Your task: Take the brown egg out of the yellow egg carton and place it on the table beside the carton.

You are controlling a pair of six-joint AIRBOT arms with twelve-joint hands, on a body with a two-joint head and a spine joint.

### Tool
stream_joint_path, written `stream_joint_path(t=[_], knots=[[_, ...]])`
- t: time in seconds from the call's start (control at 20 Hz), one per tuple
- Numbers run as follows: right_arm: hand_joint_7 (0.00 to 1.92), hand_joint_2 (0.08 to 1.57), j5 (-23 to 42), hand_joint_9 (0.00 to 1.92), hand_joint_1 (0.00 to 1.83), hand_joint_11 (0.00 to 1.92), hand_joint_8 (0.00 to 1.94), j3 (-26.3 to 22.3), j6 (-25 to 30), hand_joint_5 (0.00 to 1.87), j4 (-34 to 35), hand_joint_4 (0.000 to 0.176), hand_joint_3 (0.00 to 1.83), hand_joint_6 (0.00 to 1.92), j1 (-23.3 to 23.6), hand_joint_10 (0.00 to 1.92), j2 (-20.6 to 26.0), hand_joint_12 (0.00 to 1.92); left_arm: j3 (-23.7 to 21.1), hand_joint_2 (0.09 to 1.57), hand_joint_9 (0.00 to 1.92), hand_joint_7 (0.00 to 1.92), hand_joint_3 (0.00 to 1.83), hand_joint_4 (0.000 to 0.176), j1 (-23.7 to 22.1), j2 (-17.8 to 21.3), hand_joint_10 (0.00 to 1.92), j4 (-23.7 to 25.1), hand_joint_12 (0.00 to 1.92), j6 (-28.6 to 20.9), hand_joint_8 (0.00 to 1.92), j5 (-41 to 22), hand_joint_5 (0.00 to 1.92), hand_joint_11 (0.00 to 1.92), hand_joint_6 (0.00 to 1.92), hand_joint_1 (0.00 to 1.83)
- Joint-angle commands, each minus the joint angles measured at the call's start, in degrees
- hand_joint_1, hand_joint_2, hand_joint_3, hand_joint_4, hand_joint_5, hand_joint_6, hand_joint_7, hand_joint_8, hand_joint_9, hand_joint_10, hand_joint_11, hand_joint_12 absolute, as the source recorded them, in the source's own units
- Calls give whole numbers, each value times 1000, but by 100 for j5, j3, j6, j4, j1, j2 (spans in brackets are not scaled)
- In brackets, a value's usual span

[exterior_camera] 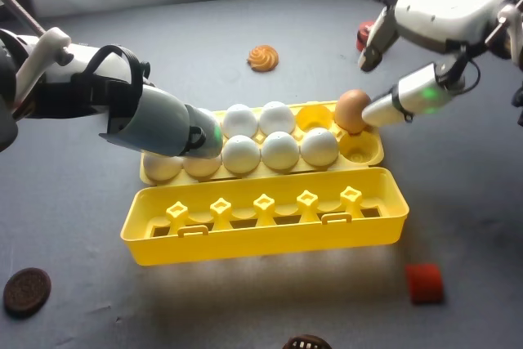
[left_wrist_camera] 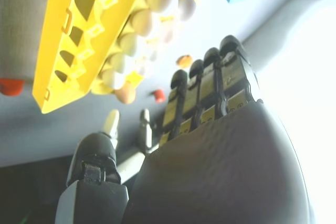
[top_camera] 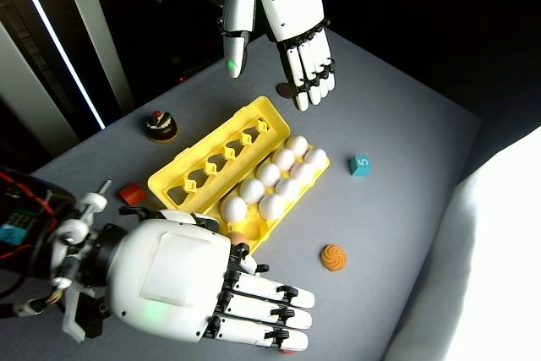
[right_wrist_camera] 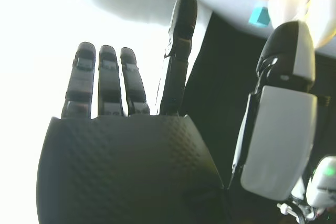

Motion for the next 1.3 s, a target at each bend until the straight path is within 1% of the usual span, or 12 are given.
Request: stream_joint_path(t=[0.0,0.05,0.1,0.15,0.2,0.3,0.75,0.9,0.95,1.1,1.2,1.25], knots=[[0,820,650,0,637,0,0,38,134,969,-172,139,7,5,15,0,19,0,-5,1189,0,18,3,0,-40,9,0,364,0,-14,5,-162,56,0,2,0],[0,805,660,0,640,0,0,59,236,976,-271,138,0,8,-10,0,-8,0,-5,1188,9,36,2,0,-40,9,4,365,0,-14,12,-162,71,1,8,0],[0,800,663,0,582,0,0,102,283,959,-279,168,0,1,-15,0,-55,0,-3,1190,14,45,3,0,-40,9,6,365,1,-14,14,-162,79,3,11,0],[0,805,667,0,593,0,0,137,307,971,-280,156,0,6,-15,0,-85,0,-1,1190,8,37,3,0,-40,9,2,365,0,-14,10,-162,67,0,5,0],[0,810,669,0,641,0,0,202,323,995,-296,121,2,14,-13,0,-146,0,0,1191,2,30,3,0,-40,9,0,366,0,-14,6,-162,59,0,1,0],[0,823,693,0,624,0,0,318,380,990,-401,157,6,8,6,0,-256,0,1,1194,6,40,4,0,-40,9,2,368,0,-14,8,-162,75,0,6,0],[0,838,723,0,586,0,0,672,506,991,-486,176,6,4,2,0,-613,0,6,1185,6,44,0,0,-45,11,2,386,0,-14,6,-162,70,0,7,0],[0,839,725,0,604,0,0,711,507,994,-487,176,5,4,-30,0,-655,0,6,1188,10,44,0,0,-45,11,3,386,0,-14,5,-162,73,0,7,0],[0,851,725,0,622,0,0,726,507,995,-494,150,9,3,-45,0,-664,0,7,1187,15,50,0,0,-45,12,5,386,0,-14,7,-162,79,0,9,0],[0,869,726,0,643,0,0,740,512,1023,-503,151,13,11,-86,0,-669,0,7,1188,18,56,0,0,-45,12,5,386,0,-14,7,-162,82,1,8,0],[0,899,726,0,622,0,0,740,511,993,-521,166,21,1,-113,0,-667,0,6,1189,19,59,1,0,-45,12,5,385,0,-14,7,-162,85,1,7,0],[0,915,726,0,669,0,0,740,511,1004,-521,141,23,6,-119,0,-665,0,6,1185,20,56,0,0,-45,12,5,385,2,-14,5,-162,81,6,5,0]])
